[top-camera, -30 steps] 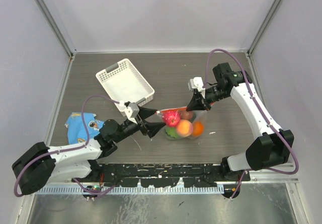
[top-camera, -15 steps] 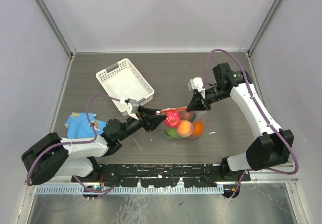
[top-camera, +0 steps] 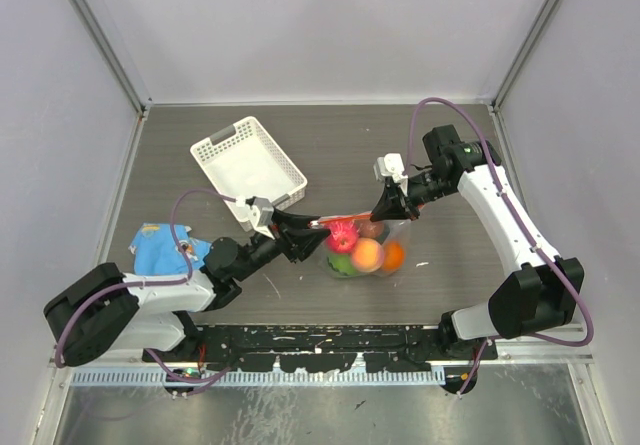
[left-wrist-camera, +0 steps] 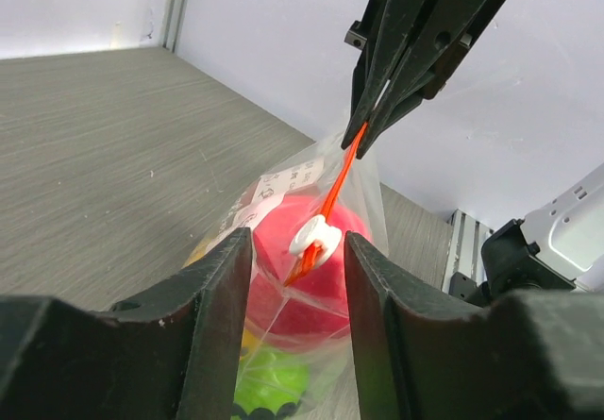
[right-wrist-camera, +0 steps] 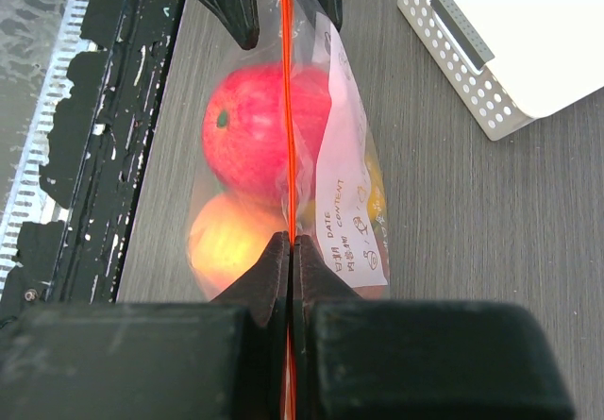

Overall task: Open the zip-top bag and remove the fake food
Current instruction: Adjust the zipper food storage bag at the center of the board.

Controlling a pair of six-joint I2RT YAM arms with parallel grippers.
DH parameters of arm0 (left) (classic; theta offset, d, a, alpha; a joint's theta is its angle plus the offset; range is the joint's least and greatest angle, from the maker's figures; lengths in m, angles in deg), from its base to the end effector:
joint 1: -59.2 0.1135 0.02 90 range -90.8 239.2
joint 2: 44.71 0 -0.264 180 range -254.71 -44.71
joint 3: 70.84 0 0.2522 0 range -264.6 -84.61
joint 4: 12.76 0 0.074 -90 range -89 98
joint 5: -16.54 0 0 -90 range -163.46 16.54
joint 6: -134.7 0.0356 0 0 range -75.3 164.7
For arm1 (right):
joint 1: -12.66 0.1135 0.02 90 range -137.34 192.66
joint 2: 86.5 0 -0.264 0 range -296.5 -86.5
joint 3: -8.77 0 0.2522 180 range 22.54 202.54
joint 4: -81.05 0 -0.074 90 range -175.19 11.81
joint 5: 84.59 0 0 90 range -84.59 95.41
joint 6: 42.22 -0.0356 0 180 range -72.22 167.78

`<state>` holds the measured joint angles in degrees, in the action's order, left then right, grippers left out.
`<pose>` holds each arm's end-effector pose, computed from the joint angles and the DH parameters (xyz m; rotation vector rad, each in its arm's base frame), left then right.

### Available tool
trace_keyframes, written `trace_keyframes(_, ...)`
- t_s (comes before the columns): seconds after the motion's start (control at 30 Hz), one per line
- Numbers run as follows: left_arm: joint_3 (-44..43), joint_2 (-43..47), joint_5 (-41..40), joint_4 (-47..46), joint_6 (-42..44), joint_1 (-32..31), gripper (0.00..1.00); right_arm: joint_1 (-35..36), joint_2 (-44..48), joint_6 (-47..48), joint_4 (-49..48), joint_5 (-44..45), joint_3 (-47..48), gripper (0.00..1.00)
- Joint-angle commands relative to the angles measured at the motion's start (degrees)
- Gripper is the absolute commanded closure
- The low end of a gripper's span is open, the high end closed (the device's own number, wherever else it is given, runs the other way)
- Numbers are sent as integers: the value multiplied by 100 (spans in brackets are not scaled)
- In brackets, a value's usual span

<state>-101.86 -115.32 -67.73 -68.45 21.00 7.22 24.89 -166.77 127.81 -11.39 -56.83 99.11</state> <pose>0.1400 -0.1848 0.2321 0.4277 1.3206 -1.1843 0.2311 0.0823 0.3294 -1.6789 1.4130 0.9633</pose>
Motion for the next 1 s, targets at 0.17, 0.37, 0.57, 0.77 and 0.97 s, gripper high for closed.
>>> trace_keyframes(0.17,61,-172,-100,-589,-12,31,55,-42,161,-5,20,-183,48,99)
trace_keyframes(0.37,97,-338,0,-741,-55,35,53,-43,143,-13,16,-175,45,99)
trace_keyframes(0.57,142,-316,56,-772,-68,59,61,-45,138,-22,12,-175,56,99)
trace_keyframes(0.77,152,-290,36,-774,-75,74,75,-46,126,-25,16,-157,34,99)
trace_keyframes(0.97,106,-260,147,-732,-43,100,100,-42,103,-62,20,-155,39,99)
